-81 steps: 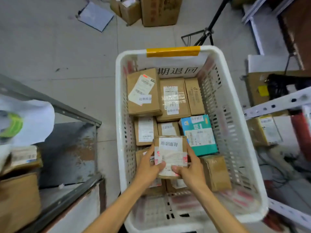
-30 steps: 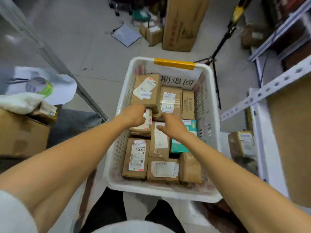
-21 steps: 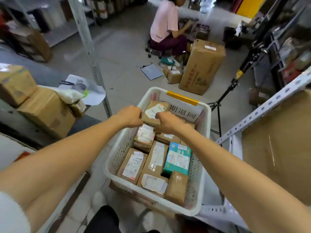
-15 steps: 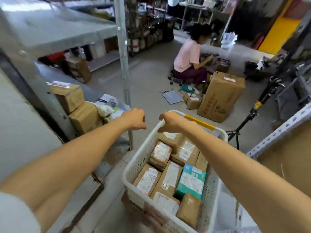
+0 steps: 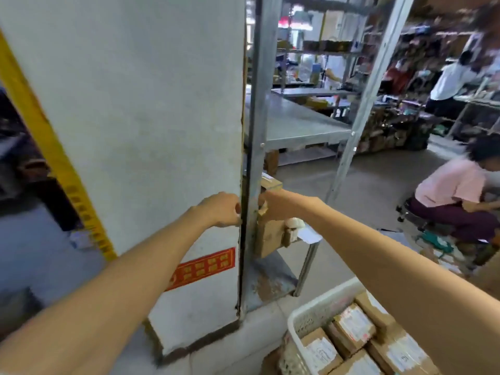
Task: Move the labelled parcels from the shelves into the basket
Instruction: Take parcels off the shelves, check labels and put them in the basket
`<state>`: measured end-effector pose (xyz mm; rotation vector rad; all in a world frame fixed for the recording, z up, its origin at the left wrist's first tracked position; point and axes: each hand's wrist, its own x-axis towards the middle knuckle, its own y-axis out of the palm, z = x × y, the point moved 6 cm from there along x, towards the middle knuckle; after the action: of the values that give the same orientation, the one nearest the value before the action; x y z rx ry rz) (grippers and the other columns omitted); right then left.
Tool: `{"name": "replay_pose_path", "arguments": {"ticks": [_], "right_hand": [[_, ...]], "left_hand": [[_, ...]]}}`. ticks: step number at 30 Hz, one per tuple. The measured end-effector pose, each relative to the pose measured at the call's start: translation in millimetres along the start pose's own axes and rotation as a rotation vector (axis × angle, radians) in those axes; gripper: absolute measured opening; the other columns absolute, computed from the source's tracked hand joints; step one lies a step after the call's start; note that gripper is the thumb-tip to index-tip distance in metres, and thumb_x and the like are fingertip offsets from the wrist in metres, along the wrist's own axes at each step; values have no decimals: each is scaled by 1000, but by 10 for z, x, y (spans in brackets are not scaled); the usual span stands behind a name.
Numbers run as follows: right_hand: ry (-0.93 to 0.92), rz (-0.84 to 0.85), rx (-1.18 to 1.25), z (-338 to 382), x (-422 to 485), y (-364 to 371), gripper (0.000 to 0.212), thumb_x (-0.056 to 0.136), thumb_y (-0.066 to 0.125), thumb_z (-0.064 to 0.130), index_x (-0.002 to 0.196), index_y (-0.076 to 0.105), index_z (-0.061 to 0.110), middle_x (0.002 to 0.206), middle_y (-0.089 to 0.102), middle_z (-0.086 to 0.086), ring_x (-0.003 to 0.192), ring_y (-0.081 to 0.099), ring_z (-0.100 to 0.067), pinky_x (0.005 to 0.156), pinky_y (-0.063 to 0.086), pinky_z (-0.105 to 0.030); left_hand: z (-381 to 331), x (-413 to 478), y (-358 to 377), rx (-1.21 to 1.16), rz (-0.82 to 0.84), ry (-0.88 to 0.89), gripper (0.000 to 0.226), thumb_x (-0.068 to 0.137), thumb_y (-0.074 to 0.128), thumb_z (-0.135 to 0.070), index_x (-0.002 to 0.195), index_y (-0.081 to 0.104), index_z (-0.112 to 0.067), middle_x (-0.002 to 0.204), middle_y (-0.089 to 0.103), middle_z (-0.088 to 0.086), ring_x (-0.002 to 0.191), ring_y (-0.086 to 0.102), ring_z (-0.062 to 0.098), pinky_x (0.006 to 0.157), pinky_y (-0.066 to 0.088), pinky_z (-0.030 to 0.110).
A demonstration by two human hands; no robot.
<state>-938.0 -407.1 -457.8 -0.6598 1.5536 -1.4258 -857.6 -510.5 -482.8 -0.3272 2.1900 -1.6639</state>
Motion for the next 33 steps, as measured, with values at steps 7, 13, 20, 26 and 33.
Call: {"name": "replay_pose_path", "arguments": {"ticks": [7,13,20,26,33], "right_hand": [[-377,48,17,1936,249,-201,63,85,71,40,139,46,16,133,53,-9,115,54,-27,92,45,-33],[-829,6,-157,3689,61,-401,51,88,66,36,125,56,3,124,57,-13,110,55,-29,85,45,-38],[-1236,121,-235,5298,-899,-279,56,91,66,36,132,50,1,122,57,-16,88,57,-26,65,46,-30],[-1611,152,-244,6093,-2287,-26,39,87,70,33,118,61,10,109,63,-9,93,61,-26,73,46,-36],[-1982,65,-349,6354,-3850,233,45,86,69,38,119,59,8,116,62,-10,102,60,-30,85,52,-43]], "left_hand": [[1458,-1371,-529,-34,-86,-365,41,81,69,-35,119,60,-22,117,61,3,106,58,24,88,51,37],[2376,-3018,-802,-96,-184,-743,36,83,68,-30,115,61,-15,116,61,6,104,57,24,81,48,32],[2415,-5163,-767,-180,-341,-1194,25,85,69,-32,104,63,-17,108,60,3,96,59,23,85,50,38],[1744,-6582,-541,-136,-423,-1579,29,86,67,-26,111,66,-13,118,61,5,106,58,24,88,49,35],[567,-7744,-309,-110,-490,-1964,30,82,69,-35,108,67,-20,108,66,5,94,61,24,84,52,35]]}}
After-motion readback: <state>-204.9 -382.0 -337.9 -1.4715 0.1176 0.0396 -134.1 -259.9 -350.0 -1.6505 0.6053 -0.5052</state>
